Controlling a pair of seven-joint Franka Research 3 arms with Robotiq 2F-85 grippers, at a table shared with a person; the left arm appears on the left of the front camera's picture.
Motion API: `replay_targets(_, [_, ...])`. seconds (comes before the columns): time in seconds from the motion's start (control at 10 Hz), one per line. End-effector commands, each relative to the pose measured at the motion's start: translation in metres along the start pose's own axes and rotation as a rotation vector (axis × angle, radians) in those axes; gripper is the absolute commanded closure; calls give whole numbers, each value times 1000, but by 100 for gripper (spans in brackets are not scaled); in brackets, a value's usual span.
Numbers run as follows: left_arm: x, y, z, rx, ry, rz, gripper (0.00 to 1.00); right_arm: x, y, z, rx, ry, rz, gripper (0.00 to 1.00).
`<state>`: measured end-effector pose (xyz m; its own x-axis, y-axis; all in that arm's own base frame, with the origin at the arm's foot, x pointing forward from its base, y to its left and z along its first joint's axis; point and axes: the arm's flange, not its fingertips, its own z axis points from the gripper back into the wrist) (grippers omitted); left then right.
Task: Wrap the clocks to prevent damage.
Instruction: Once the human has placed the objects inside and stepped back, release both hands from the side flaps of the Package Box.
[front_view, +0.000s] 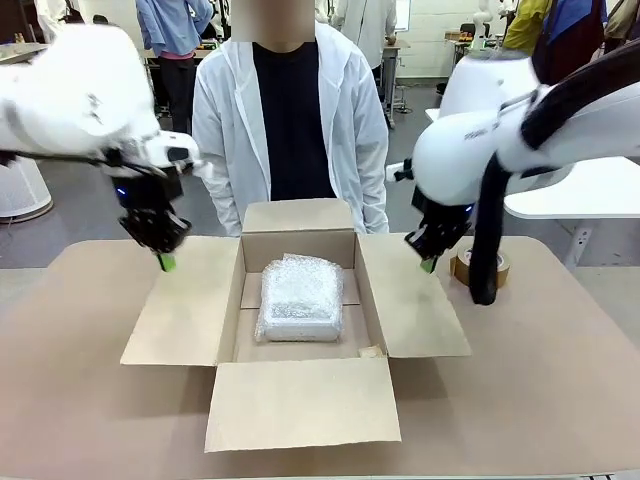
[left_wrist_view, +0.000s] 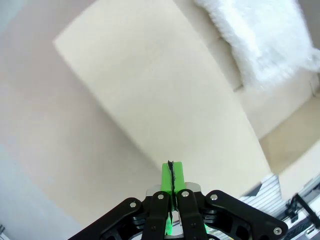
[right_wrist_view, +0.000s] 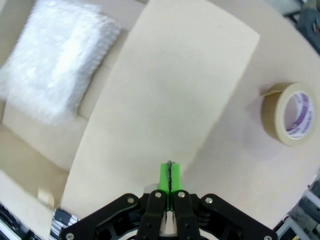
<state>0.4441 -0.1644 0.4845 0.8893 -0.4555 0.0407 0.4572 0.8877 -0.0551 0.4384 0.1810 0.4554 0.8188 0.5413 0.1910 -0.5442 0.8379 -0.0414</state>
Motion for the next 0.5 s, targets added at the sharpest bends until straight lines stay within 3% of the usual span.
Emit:
replay_targets(0.0, [-46,11,27,-33,-36,-74,100,-38,-11,49,67,-55,81,99])
replay_targets(0.2, [-75,22,49,-70,-102,-165,100,-66,-24,93,165,-177,179,99])
replay_targets(0.4, [-85,23,52,-63,-139,-151,100,-73,-32,100,138,-189,128,99])
